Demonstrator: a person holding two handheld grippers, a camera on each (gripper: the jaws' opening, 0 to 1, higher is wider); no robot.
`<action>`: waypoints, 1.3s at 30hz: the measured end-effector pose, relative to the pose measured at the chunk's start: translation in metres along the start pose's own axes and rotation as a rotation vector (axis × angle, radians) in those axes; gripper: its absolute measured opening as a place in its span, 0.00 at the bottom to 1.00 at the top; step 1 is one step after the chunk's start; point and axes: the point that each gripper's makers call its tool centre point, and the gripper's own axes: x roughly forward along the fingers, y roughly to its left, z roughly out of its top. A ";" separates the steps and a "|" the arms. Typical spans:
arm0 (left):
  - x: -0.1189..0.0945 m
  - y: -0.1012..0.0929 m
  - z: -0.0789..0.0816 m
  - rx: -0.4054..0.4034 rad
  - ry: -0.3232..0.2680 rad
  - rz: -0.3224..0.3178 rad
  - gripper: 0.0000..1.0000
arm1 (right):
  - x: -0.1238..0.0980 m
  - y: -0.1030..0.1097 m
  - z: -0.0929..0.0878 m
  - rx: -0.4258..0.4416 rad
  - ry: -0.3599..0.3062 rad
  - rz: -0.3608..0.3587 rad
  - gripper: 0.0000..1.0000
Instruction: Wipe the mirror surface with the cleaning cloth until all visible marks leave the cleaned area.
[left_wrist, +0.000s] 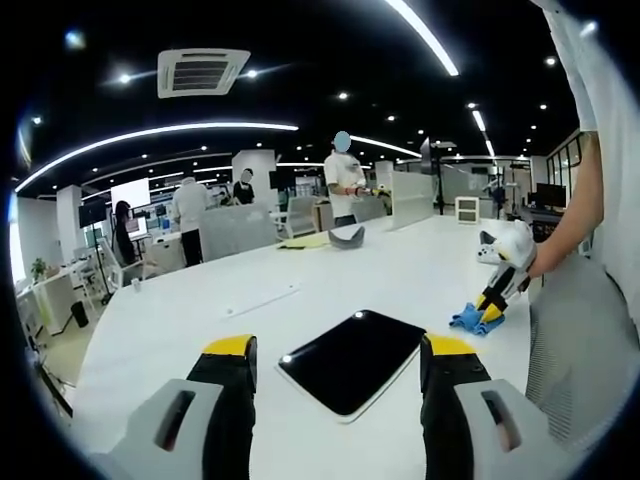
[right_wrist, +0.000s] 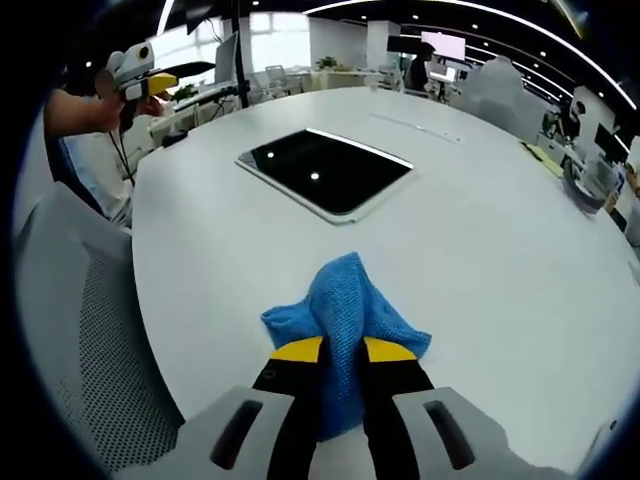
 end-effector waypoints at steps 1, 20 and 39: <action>0.000 0.000 0.000 -0.001 0.001 0.000 0.66 | 0.000 0.000 0.000 -0.007 -0.001 -0.003 0.10; -0.001 0.000 0.000 -0.004 -0.001 0.000 0.65 | 0.000 0.006 0.002 -0.028 -0.034 -0.004 0.35; -0.002 -0.002 -0.001 -0.015 -0.003 -0.002 0.67 | -0.024 0.010 0.051 0.047 -0.225 0.025 0.50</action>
